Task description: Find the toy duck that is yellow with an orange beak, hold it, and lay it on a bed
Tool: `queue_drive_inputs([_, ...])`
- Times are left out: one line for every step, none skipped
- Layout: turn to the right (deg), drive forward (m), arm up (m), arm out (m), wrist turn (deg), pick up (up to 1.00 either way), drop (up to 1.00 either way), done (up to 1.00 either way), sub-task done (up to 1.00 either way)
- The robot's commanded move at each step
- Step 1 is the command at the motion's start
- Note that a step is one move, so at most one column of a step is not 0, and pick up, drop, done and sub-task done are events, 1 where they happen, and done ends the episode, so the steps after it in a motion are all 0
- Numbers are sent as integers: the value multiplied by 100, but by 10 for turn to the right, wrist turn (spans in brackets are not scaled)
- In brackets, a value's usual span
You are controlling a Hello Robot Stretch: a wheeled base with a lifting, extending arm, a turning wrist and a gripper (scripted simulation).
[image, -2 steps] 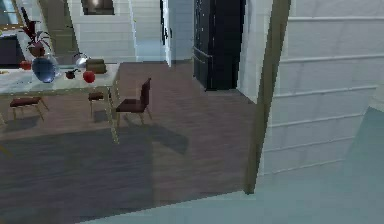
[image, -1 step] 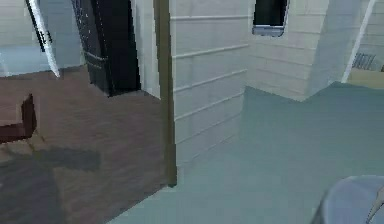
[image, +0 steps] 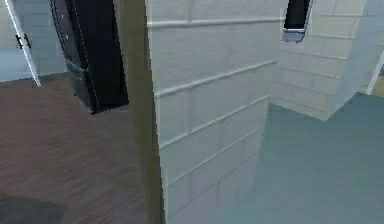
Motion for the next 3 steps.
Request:
queue_drive_inputs([450, 0, 0, 0, 0, 0, 0, 0, 0])
queue_drive_inputs([30, 0, 0, 0, 0, 0, 0, 0, 0])
queue_drive_inputs([0, 100, 0, 0, 0, 0, 0, 0, 0])
